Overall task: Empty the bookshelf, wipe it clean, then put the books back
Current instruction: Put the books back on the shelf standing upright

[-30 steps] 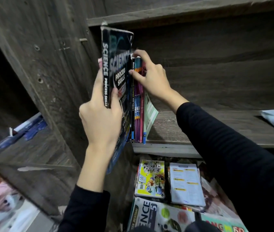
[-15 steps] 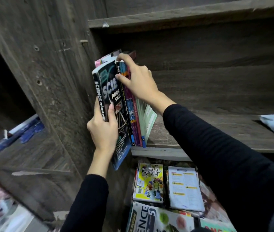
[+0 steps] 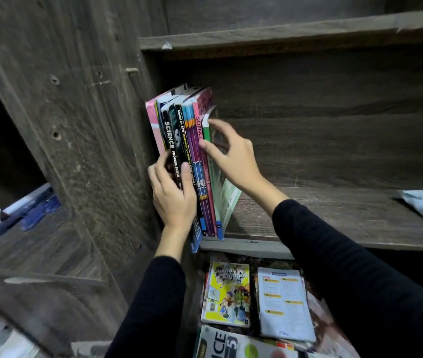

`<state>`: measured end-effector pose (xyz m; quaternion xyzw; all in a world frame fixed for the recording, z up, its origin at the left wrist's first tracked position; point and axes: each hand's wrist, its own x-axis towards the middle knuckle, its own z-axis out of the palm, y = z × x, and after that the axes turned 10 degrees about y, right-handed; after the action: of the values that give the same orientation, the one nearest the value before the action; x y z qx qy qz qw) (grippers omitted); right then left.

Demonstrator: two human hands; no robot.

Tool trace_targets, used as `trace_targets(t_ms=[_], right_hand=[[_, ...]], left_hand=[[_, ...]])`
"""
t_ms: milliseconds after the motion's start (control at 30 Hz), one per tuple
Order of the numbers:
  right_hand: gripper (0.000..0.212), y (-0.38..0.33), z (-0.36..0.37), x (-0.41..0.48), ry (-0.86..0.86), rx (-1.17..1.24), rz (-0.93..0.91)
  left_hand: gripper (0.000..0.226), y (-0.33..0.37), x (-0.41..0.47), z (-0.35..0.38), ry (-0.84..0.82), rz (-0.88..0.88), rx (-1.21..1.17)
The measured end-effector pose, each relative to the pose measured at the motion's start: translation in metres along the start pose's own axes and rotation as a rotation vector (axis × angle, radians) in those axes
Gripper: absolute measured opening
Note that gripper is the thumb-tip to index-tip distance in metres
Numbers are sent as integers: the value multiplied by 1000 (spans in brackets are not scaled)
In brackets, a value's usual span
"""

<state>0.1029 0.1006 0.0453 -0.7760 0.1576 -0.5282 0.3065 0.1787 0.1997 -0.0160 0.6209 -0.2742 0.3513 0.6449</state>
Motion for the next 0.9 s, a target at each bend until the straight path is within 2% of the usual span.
trace_targets(t_ms=[100, 233, 533, 700, 900], right_hand=[[54, 9, -1, -18, -55, 32, 55], [52, 25, 5, -41, -71, 67, 148], [48, 27, 16, -49, -27, 73, 173], [48, 28, 17, -49, -21, 94, 178], [47, 34, 21, -50, -13, 85, 180]], left_hand=[[47, -13, -31, -23, -74, -11, -115], [36, -30, -60, -40, -140, 21, -30], [10, -23, -49, -25, -35, -176, 33], [19, -19, -32, -11, -53, -322, 130], [9, -12, -36, -10, -66, -349, 325]])
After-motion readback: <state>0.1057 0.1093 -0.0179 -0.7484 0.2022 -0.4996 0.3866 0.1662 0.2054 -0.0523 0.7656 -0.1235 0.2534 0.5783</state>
